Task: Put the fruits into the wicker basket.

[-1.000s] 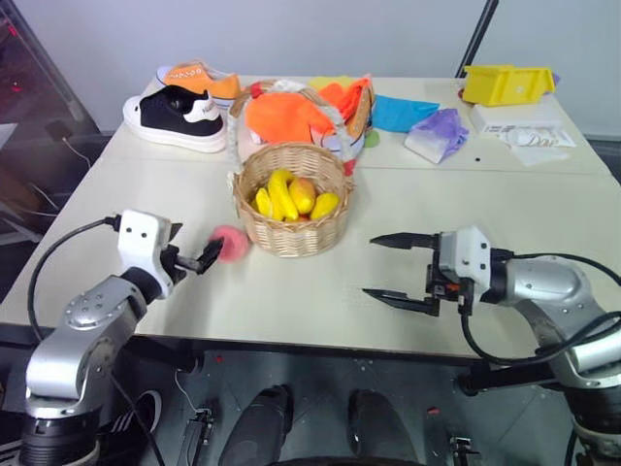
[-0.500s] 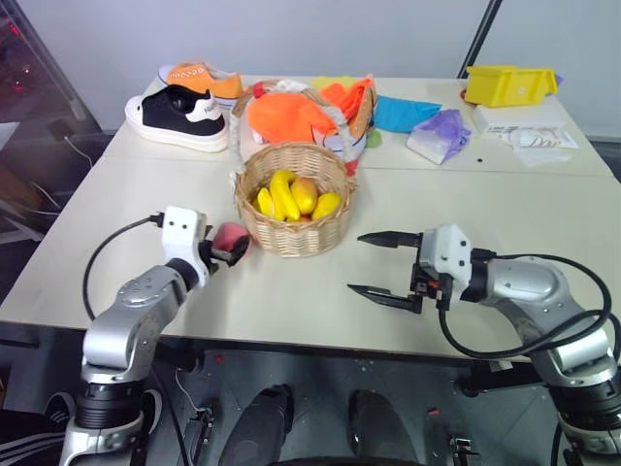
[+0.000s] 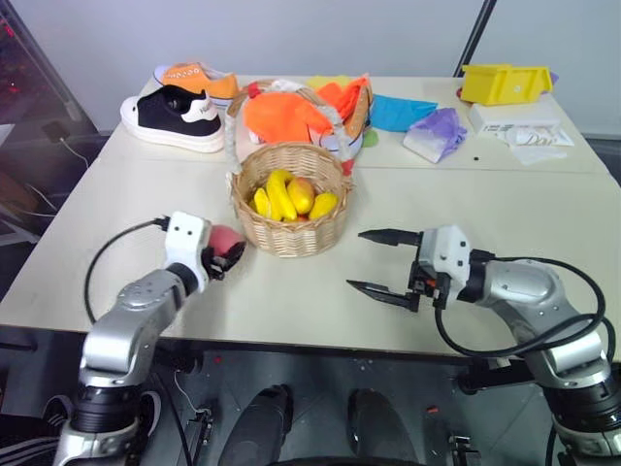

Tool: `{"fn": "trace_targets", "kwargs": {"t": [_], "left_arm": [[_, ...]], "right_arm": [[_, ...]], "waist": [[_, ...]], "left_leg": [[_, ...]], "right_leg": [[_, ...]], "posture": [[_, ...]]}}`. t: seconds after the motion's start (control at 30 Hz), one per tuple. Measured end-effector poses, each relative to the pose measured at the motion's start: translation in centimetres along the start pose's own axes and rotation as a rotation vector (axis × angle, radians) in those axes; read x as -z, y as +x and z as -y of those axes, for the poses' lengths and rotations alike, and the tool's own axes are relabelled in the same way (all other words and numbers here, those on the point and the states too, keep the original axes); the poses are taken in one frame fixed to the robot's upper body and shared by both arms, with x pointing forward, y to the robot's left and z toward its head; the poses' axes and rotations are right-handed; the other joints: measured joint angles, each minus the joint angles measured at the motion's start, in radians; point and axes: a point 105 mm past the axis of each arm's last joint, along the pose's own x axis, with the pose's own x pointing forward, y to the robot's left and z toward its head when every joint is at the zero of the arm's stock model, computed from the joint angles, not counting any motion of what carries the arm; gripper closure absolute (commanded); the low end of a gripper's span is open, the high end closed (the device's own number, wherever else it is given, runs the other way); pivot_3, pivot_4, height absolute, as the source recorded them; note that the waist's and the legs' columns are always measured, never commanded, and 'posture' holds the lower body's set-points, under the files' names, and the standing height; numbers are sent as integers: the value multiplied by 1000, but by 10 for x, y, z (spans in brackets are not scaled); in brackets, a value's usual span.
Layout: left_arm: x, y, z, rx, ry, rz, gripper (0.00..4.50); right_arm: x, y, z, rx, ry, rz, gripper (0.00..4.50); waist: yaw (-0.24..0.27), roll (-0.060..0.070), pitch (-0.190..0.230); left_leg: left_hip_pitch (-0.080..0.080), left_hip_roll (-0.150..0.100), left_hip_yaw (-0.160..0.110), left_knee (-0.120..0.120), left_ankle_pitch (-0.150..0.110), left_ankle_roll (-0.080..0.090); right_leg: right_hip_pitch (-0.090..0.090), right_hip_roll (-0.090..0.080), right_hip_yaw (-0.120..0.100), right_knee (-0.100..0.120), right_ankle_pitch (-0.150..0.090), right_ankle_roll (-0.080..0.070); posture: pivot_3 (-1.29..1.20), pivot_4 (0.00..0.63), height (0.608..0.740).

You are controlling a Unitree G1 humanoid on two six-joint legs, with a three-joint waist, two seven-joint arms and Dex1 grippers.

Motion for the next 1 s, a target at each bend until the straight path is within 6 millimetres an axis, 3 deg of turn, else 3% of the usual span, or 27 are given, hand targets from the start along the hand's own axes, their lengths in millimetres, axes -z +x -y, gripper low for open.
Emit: {"fn": "trace_targets", "kwargs": {"t": [0.07,0.2,0.3,0.43,0.5,0.53,0.6,0.8,1.0], "left_arm": [[-29,-6,13,97,16,103,1851],[-93,10,25,148,-9,316,1851],[-115,33,30,139,-98,384,1851],[-88,71,46,157,-159,275,1851],[-80,80,51,160,-161,248,1851],[-78,84,53,160,-161,243,880],[-78,87,55,151,-120,249,21],[-86,72,58,199,-49,300,21],[-82,32,41,204,6,310,21]], "right_arm": [[-4,-4,13,81,51,50,602],[-13,-2,28,167,97,128,602],[-22,5,37,211,90,166,602],[-22,10,45,259,74,156,602],[-20,12,46,269,74,147,602],[-19,14,45,271,77,147,602],[-19,16,44,271,80,146,602],[-20,16,45,288,86,141,602],[-18,21,51,354,120,151,602]], "waist": [[4,0,0],[6,0,0],[-1,0,0],[-2,-1,0],[-2,-1,0],[-3,-1,0],[-3,-1,0],[-3,-1,0],[-18,0,0]], "left_leg": [[0,-1,0,1,0,0],[0,-1,-1,4,0,0],[1,-1,0,3,1,0],[1,-1,0,1,1,-1],[1,-1,0,1,1,-1],[1,-1,0,1,1,-1],[1,-1,0,1,1,-1],[1,-1,0,1,1,-1],[1,0,0,0,1,-1]], "right_leg": [[1,0,0,0,0,0],[3,0,-1,1,0,-1],[2,0,0,1,2,3],[0,1,-1,4,2,2],[-1,1,0,4,2,3],[-1,1,0,4,2,3],[-1,1,0,4,2,3],[-1,1,0,4,2,2],[-2,1,0,5,2,2]], "posture": [[0,150,740],[0,150,740],[0,150,740],[0,150,740],[0,150,740],[0,150,740],[0,150,740],[0,150,740],[0,150,740]]}}
